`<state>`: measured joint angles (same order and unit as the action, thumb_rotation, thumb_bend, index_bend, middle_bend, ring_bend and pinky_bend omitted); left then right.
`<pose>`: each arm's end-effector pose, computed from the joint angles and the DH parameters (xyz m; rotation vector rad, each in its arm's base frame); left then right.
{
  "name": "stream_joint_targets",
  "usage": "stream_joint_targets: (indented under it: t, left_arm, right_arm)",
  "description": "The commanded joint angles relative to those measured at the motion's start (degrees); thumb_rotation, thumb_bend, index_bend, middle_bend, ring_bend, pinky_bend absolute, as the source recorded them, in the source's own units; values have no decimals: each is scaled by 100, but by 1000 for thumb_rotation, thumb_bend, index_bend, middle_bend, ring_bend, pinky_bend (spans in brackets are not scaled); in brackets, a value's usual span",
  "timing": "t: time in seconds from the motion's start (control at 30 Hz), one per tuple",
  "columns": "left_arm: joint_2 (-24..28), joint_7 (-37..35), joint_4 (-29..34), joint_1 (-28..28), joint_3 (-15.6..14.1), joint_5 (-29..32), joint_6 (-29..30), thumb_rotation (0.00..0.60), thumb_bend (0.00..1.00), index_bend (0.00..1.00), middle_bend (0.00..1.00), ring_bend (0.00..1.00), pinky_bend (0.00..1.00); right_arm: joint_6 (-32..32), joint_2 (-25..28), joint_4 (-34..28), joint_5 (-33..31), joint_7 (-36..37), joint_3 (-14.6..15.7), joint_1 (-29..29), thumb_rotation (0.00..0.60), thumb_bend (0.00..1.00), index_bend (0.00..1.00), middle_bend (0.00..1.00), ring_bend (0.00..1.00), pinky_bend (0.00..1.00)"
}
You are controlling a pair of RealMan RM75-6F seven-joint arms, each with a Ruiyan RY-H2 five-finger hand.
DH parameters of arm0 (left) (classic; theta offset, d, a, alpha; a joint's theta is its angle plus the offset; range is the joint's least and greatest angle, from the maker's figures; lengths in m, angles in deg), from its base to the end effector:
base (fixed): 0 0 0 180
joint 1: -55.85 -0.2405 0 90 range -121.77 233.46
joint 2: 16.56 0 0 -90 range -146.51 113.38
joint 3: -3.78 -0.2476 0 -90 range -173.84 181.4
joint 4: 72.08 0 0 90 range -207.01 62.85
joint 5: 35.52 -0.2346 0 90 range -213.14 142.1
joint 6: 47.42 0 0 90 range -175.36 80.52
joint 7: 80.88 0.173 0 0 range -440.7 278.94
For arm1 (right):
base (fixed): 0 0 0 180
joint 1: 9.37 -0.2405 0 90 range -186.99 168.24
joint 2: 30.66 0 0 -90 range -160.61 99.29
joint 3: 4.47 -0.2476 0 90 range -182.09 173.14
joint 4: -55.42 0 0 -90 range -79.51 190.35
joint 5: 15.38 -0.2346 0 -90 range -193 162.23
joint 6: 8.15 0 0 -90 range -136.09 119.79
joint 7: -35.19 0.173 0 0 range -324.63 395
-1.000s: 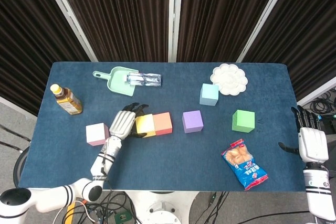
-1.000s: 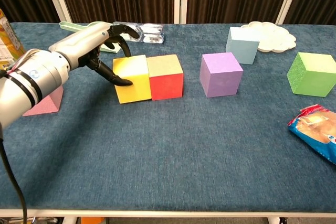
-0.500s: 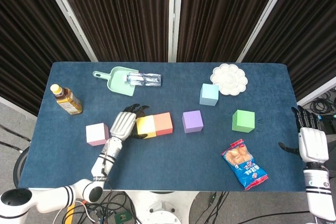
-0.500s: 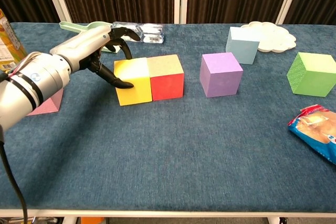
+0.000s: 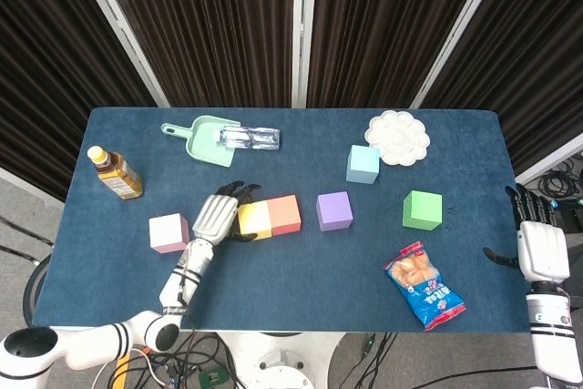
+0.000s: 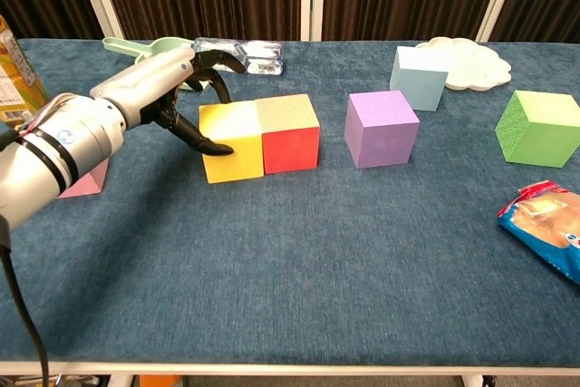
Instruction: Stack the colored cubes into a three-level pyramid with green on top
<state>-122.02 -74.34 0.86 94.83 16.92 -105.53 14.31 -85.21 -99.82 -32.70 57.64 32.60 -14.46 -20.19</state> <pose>-0.1124 0.3543 -0.1018 -1.6725 -1.1760 -1.2100 -0.3257 -0.2719 0.1255 1.2539 -0.9571 0.8672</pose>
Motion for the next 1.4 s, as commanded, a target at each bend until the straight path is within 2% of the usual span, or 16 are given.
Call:
stream_joint_targets:
  t: [0.03,0.17,0.33,0.77,0.97,1.17,1.3,1.4]
  left_arm:
    - [14,7,-5,1,-12,15,-37,600,58,188,329,129,210]
    - [29,-9,10,-4,-2,19,-44,600,47,176,221,129,210]
    - [18,-37,14,-12,4,-11,-6,600,40,163,134,128,210]
    - [130,-118,291,-122,-59,-132,133,600,8,136,78,87,208]
    - [595,61,962,-364,-133,-355,565,600,0,135,77,60,189]
    - [1327,394,1862,-832,-317,-556,1192,600,0,135,77,47,176]
    - [1673,597,1962,-1135,-422,-657,1596,600,0,135,77,47,172]
    - [1937,611,2032,-1270,-472,-481,1533,600,0,135,77,46,166]
  right_arm:
    - [15,1,-2,-16,-9,1,-3,600,2,0,0,0,0]
    - [23,6,-5,-35,-12,-1,0,600,2,0,0,0,0]
    - [30,3,2,-52,-18,-1,1,600,2,0,0,0,0]
    - [133,11,2,-6,-93,25,-70,600,2,0,0,0,0]
    - [492,149,-101,106,-194,-15,-358,600,2,0,0,0,0]
    - [1264,325,-257,148,-277,-107,-916,600,2,0,0,0,0]
    - [1758,287,-387,116,-412,-175,-1332,600,2,0,0,0,0]
    - [2151,252,-459,110,-453,-227,-1665,600,4,0,0,0,0]
